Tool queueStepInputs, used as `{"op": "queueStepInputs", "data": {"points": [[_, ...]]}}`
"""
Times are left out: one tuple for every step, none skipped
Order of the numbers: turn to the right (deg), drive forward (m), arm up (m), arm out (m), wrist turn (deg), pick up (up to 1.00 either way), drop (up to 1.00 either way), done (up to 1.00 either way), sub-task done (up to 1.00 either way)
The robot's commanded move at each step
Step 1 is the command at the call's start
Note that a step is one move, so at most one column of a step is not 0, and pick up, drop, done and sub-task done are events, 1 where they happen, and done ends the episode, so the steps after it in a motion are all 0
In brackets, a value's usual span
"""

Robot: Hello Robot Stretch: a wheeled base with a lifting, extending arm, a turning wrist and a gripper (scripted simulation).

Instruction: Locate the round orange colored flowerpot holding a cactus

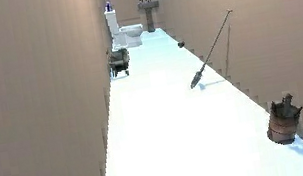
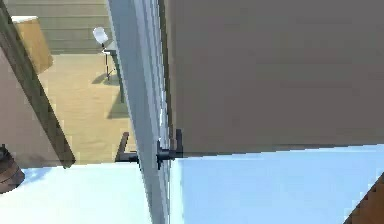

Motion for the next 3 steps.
{"op": "queueStepInputs", "data": {"points": [[0.0,0.25,0.00,0.00,0.0,0.00,0.00,0.00,0.00],[12.0,0.00,0.00,0.00,0.0,0.00,0.00,0.00,0.00],[0.0,0.35,0.00,0.00,0.0,0.00,0.00,0.00,0.00]]}}
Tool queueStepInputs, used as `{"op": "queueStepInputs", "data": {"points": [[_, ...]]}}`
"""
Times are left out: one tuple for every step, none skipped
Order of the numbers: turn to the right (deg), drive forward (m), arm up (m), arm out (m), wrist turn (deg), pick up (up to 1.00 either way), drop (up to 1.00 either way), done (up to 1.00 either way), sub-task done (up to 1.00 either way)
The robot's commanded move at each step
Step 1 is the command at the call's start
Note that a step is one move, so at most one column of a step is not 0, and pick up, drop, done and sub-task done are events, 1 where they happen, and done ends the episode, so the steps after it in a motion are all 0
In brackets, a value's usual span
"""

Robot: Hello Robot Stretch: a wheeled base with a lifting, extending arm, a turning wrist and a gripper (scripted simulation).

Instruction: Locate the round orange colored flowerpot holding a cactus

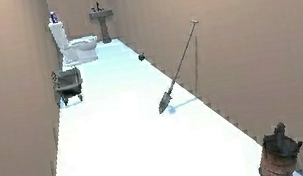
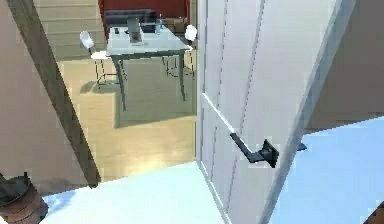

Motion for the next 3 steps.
{"op": "queueStepInputs", "data": {"points": [[45.0,0.00,0.00,0.00,0.0,0.00,0.00,0.00,0.00],[12.0,0.00,0.00,0.00,0.0,0.00,0.00,0.00,0.00],[0.0,0.30,0.00,0.00,0.0,0.00,0.00,0.00,0.00]]}}
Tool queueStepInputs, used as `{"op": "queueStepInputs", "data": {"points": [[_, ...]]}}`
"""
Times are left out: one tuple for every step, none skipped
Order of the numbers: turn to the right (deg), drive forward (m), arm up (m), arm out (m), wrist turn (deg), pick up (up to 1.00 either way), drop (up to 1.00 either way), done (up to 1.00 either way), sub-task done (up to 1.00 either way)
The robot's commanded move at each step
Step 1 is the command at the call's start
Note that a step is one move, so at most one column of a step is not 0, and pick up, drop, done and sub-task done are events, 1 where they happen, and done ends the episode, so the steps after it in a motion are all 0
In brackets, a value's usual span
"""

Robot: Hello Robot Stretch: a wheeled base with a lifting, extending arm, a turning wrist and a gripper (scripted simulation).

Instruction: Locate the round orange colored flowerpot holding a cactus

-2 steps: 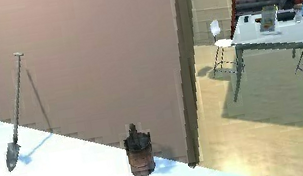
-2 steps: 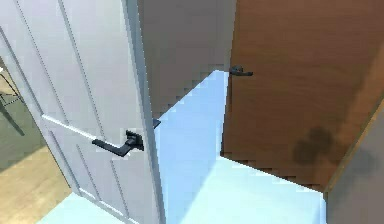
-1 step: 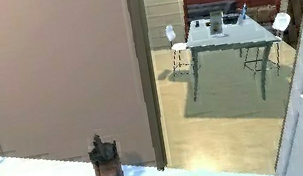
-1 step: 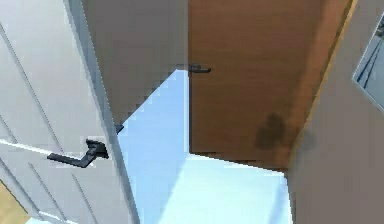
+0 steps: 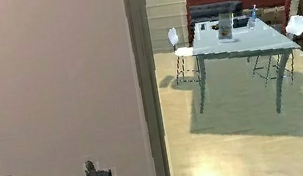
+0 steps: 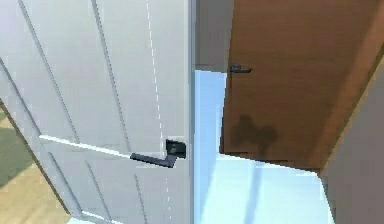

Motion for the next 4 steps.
{"op": "queueStepInputs", "data": {"points": [[6.0,0.00,0.00,0.00,0.0,0.00,0.00,0.00,0.00],[0.0,0.45,0.00,0.00,0.0,0.00,0.00,0.00,0.00],[6.0,0.00,0.00,0.00,0.0,0.00,0.00,0.00,0.00],[3.0,0.00,0.00,0.00,0.0,0.00,0.00,0.00,0.00]]}}
